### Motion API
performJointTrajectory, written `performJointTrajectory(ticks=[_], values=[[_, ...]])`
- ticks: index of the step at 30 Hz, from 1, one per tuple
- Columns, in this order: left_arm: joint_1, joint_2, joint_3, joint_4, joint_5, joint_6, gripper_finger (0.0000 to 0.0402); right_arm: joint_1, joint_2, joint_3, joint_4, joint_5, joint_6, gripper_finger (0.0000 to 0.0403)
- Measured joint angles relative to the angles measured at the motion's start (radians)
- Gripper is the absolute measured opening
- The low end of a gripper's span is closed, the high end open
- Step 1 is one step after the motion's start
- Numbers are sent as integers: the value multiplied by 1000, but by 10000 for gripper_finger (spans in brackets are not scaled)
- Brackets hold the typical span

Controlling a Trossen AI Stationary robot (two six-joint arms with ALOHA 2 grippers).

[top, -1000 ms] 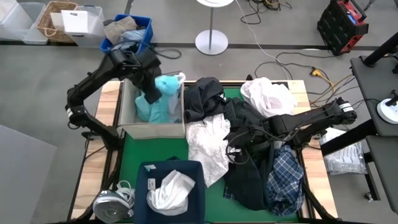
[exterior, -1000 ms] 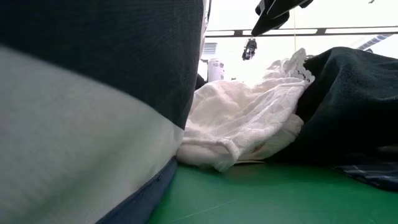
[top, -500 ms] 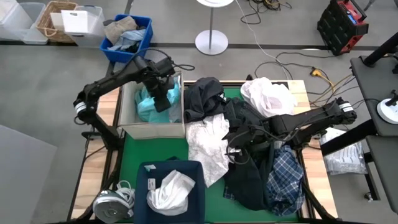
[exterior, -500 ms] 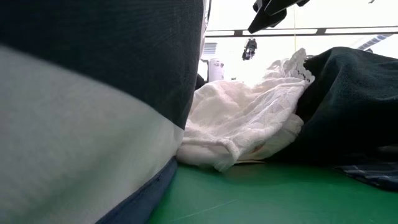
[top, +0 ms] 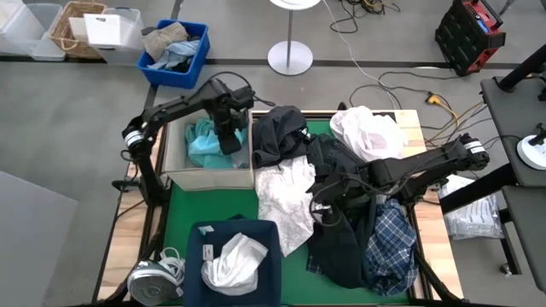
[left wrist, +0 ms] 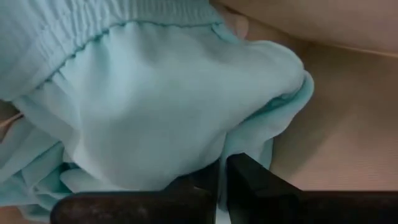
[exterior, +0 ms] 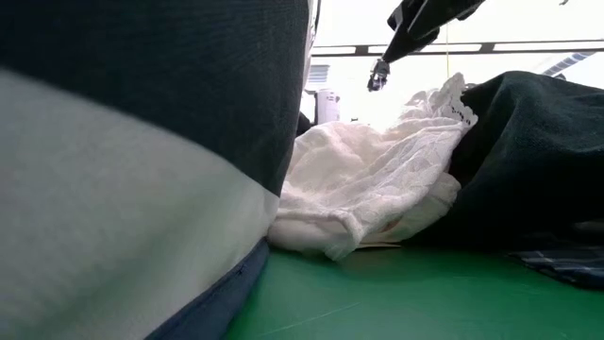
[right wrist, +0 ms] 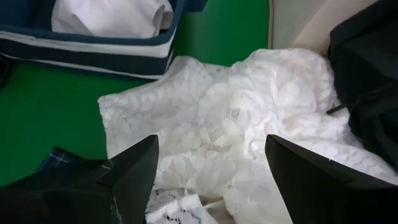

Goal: Sort clothes
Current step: Put the light blue short pants into the white laundry organizer

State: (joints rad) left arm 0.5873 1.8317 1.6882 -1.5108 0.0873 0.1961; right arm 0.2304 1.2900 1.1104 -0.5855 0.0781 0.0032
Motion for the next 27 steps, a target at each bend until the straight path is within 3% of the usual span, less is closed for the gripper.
performJointTrajectory(ticks=[21, 27], values=[[0, 93, 0, -2, 2, 3, 0, 0, 0, -17, 23, 0, 16, 300], [0, 79, 0, -8, 9, -6, 36, 0, 0, -17, 27, 0, 18, 314]])
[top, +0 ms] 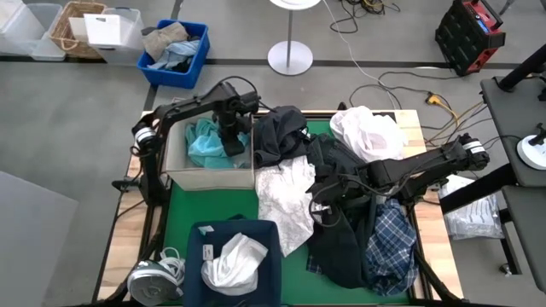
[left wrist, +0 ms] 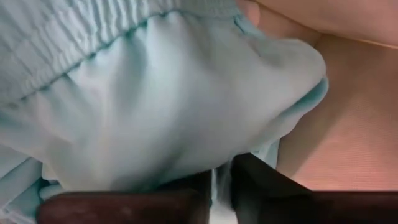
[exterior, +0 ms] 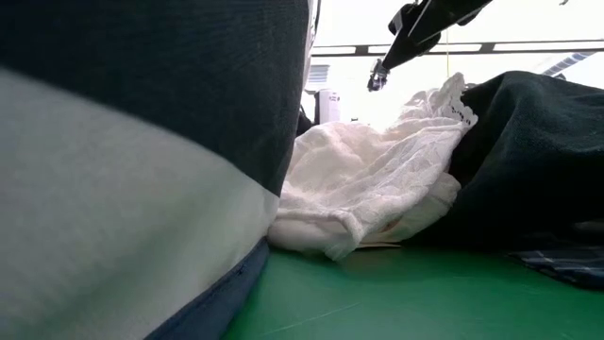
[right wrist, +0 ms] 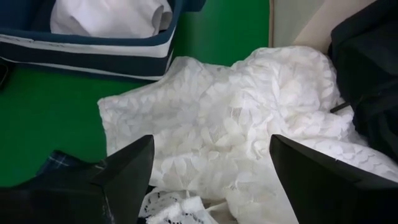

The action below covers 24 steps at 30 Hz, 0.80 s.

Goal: Sort clothes
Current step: Put the light blue short pants into the white laundry organizer, then put the white blouse into the blue laundry organizer

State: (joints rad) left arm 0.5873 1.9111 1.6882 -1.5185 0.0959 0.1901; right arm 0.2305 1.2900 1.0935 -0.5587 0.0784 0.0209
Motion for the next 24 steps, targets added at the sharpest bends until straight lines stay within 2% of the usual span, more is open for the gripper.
performJointTrajectory(ticks=[8, 12, 16, 24], values=[[0, -34, 0, -9, -5, -4, 132, 0, 0, 0, 0, 0, 6, 327], [0, -51, 0, -46, -7, -7, 165, 0, 0, 0, 5, 0, 6, 324], [0, -81, 0, -52, -8, -8, 179, 0, 0, 0, 25, 0, 7, 321], [0, -211, 2, -16, -8, 4, 181, -5, 16, 0, 128, 2, 13, 334]])
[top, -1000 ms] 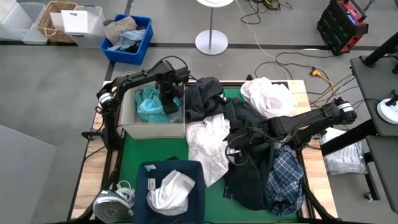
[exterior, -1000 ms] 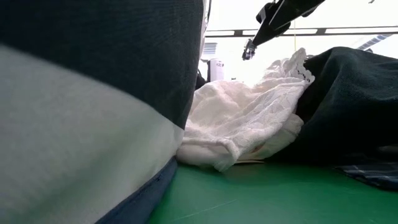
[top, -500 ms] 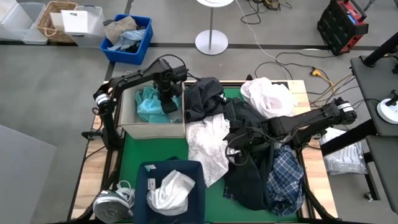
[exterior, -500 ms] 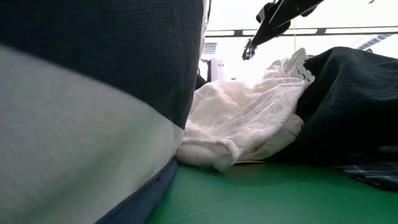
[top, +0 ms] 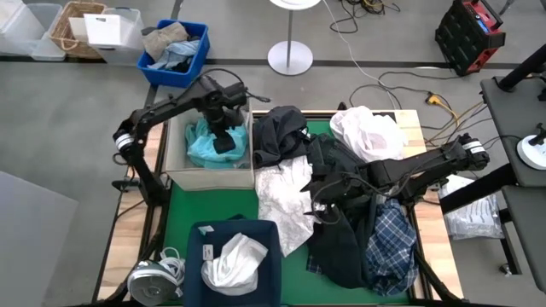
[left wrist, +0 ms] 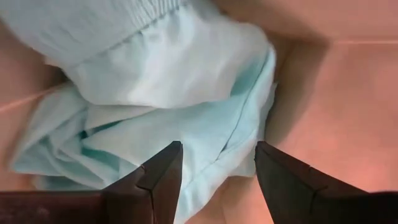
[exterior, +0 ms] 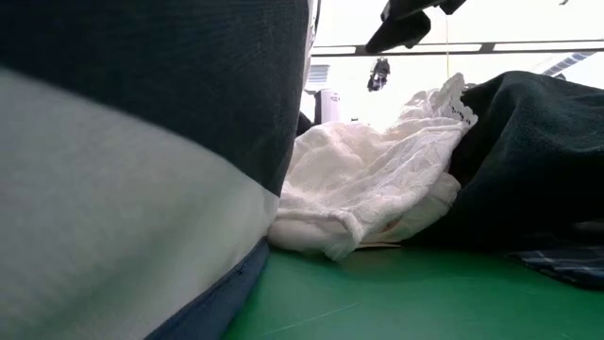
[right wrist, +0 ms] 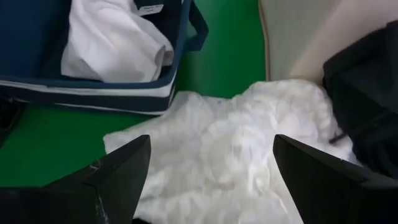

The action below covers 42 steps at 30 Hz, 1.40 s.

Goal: Sort clothes
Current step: Put the white blouse into the blue laundry organizer

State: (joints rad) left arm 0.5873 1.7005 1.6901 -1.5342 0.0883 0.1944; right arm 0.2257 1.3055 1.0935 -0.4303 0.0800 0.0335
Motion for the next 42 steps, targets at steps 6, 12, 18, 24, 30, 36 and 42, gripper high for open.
performJointTrajectory(ticks=[6, 12, 18, 24, 30, 36, 42], values=[[-5, -111, 43, 107, 0, -30, 181, -43, 81, 0, 48, 2, -9, 338], [-29, -227, 63, 325, 0, -78, 181, -97, 186, 0, 66, 2, -12, 335], [-92, -327, 61, 495, 1, -91, 181, -135, 291, 18, 69, 2, -8, 342], [-180, -386, 60, 610, 2, -104, 181, -155, 379, 49, 70, 1, -14, 332], [-267, -406, 57, 656, 0, -126, 181, -157, 423, 53, 70, 1, -54, 272], [-388, -394, 56, 701, -256, -138, 168, -157, 428, 52, 71, 0, -101, 140], [-510, -405, 56, 715, -386, -103, 156, -157, 417, 51, 73, 0, -128, 26]])
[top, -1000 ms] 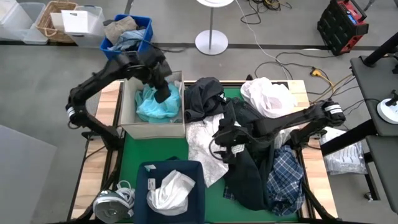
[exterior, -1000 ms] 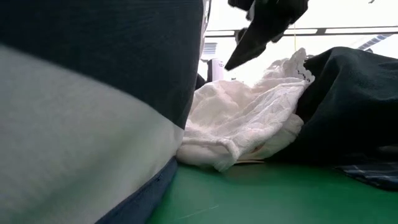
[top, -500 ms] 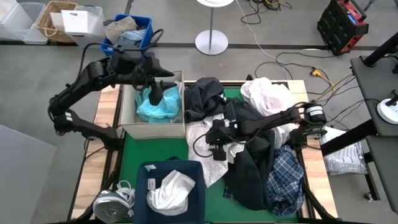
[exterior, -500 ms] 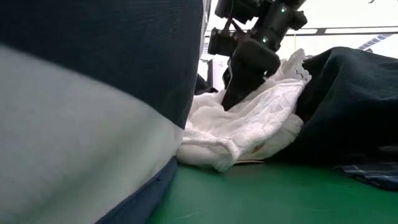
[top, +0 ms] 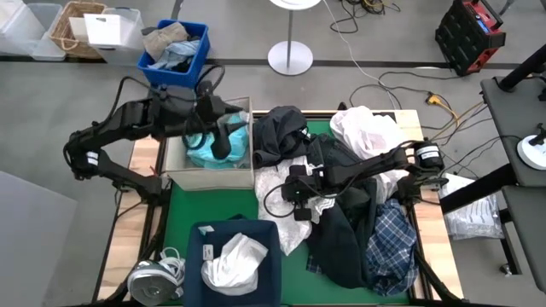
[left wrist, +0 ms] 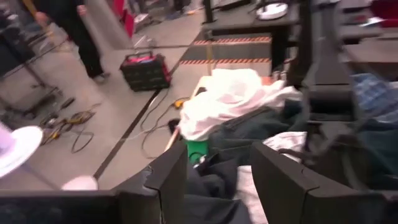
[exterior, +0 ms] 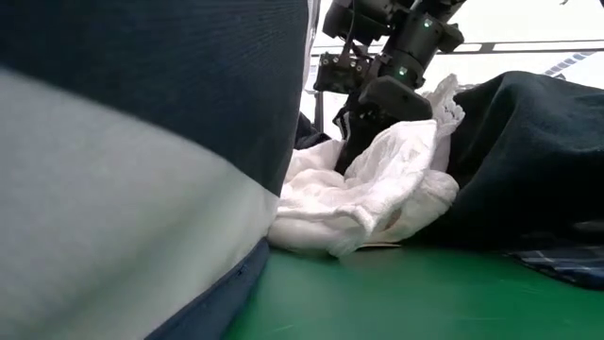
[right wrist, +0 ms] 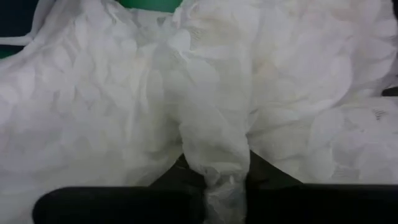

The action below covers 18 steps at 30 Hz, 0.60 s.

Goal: Sort clothes
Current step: Put the white blouse into the blue laundry organizer

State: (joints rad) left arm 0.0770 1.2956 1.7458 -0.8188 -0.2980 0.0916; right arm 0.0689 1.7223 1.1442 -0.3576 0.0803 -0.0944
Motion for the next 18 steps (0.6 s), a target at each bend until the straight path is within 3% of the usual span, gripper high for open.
performJointTrajectory(ticks=[5, 12, 18], values=[[-58, -32, 0, -1, -7, 2, 155, 0, -64, 5, -23, 0, 26, 22], [-122, -79, 0, 4, -7, -32, 155, 24, -254, 41, -21, 5, 69, 20], [-212, -92, 0, 43, -2, 8, 155, 62, -402, 43, 103, 6, 69, 19]])
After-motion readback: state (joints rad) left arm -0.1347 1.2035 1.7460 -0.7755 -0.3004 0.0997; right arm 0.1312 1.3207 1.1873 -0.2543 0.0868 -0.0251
